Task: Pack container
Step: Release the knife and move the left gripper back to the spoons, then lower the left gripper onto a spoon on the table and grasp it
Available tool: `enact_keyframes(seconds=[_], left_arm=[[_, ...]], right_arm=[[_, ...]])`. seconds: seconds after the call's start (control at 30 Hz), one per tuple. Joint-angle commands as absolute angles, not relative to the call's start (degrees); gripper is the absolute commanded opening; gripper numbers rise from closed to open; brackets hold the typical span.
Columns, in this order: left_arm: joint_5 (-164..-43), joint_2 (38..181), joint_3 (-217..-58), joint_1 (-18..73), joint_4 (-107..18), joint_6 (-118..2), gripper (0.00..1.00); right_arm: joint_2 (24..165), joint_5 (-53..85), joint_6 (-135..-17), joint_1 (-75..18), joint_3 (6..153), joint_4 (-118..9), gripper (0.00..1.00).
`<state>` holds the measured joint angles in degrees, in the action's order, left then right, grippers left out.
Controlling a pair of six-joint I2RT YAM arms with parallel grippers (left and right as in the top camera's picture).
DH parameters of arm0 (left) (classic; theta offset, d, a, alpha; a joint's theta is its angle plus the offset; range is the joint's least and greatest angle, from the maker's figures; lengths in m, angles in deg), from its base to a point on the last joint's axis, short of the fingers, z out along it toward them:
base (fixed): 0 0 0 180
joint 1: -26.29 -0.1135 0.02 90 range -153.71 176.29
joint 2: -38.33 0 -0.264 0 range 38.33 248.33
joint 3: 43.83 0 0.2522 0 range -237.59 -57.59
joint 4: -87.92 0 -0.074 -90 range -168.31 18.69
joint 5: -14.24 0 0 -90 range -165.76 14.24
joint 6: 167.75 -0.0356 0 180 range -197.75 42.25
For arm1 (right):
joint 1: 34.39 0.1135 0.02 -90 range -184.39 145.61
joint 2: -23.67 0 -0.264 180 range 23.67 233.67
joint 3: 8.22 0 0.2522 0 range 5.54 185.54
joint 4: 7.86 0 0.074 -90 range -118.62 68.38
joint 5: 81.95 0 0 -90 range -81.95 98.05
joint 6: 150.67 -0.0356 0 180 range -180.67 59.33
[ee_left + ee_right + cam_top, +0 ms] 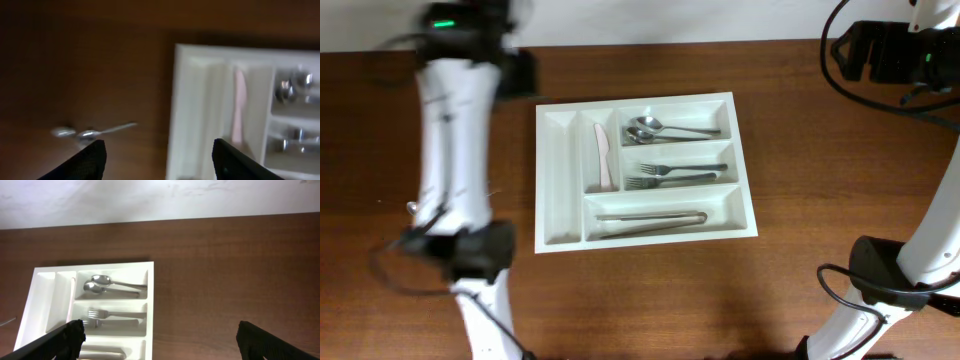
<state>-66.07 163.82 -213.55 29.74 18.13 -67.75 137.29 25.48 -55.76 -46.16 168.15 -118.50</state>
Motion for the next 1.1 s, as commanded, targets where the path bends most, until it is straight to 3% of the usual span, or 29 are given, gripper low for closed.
enact_keyframes(seconds=[0.0,0.1,0.2,0.23,0.3,0.43,0.53,0.8,1.07], left_arm=[[-68.62,159.14,-213.9,20.49,18.39,-69.07,0.71],[-72.6,158.73,-213.13,12.01,18.37,-69.11,0.72],[-73.96,158.75,-208.57,4.38,16.95,-71.12,0.86],[-75.9,158.75,-206.45,1.96,15.7,-73.48,0.87],[-85.58,158.95,-201.09,-2.74,11.9,-81.87,0.92],[-108.69,160.02,-190.82,-9.3,9.95,-102.29,0.93],[-111.83,160.5,-183.1,-12.23,8.05,-110.07,0.93],[-118.0,162.07,-162.95,-17.1,-8.86,-111.05,0.95],[-123.92,167.56,-157.7,-20.12,-11.53,-113.83,0.89]], right_arm=[[137.56,25.4,-55.61,-46.38,168.78,-118.32,0.99],[137.56,25.4,-55.61,-46.38,168.78,-118.32,0.99],[137.56,25.4,-55.61,-46.38,168.78,-118.32,0.99],[137.56,25.4,-55.61,-46.38,168.78,-118.32,0.99],[137.56,25.4,-55.59,-46.38,168.78,-118.32,0.99],[137.56,25.4,-55.61,-46.38,168.78,-118.32,0.99],[137.56,25.4,-55.61,-46.38,168.78,-118.32,0.99],[137.56,25.4,-55.61,-46.38,168.78,-118.32,0.99],[137.56,25.4,-55.61,-46.38,168.78,-118.32,0.99]])
